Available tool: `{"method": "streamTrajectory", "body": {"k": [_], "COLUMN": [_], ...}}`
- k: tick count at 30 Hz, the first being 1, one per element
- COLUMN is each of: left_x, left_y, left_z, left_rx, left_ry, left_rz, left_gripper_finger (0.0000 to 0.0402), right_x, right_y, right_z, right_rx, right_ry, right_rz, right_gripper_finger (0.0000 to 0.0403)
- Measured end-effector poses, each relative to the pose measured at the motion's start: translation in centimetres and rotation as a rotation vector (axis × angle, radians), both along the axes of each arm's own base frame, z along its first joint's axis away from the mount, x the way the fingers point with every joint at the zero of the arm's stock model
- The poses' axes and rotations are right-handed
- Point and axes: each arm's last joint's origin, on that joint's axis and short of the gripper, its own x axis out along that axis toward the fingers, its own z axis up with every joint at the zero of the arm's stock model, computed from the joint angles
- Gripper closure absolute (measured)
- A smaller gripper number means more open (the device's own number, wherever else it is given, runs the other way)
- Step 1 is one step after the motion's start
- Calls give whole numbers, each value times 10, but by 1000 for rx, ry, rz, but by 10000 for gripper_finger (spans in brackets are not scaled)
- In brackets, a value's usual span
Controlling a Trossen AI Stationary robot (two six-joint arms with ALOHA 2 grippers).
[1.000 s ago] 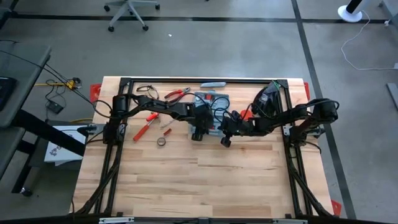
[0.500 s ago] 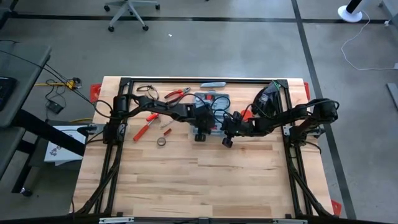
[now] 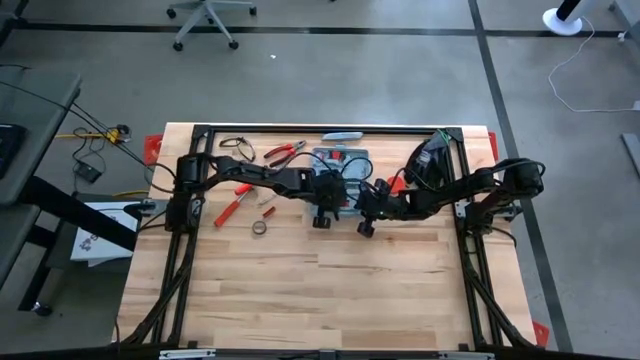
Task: Prefit tool cases
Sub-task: Remove the orange multi-bit set from the gray tool case
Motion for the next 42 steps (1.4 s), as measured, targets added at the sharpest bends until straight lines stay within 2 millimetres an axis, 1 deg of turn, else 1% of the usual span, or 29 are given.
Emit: {"method": "streamTrajectory", "body": {"k": [4,8,9,14,18,22,24,27,30,34,42], "left_x": [-13,-24,-27,-39,-45,-48,-49,-51,-54,-56,-63], "left_y": [-1,-3,-4,-2,-2,-1,0,1,1,1,3], "left_z": [15,28,26,4,-11,-18,-21,-24,-28,-30,-39], "left_rx": [-47,-69,-71,-90,-76,-72,-76,-66,-58,-60,-74], "left_ry": [41,-28,-32,-48,-67,-120,-142,-172,-162,-154,-181], "left_rz": [45,59,71,111,150,180,195,219,247,258,286], "left_gripper_finger": [398,400,400,395,370,335,318,296,282,275,275], "right_x": [5,10,10,10,13,21,28,36,42,48,49], "right_y": [-1,-4,-6,-13,-19,-24,-25,-26,-29,-34,-39], "right_z": [4,10,10,10,15,18,16,7,-2,-7,-7], "right_rx": [1,-6,-8,-44,-71,-81,-78,-62,-58,-51,-38], "right_ry": [-59,-119,-120,-103,-107,-97,-73,-3,52,62,62], "right_rz": [51,132,147,188,191,215,234,255,258,246,233], "right_gripper_finger": [400,374,364,298,252,224,218,217,217,217,217]}}
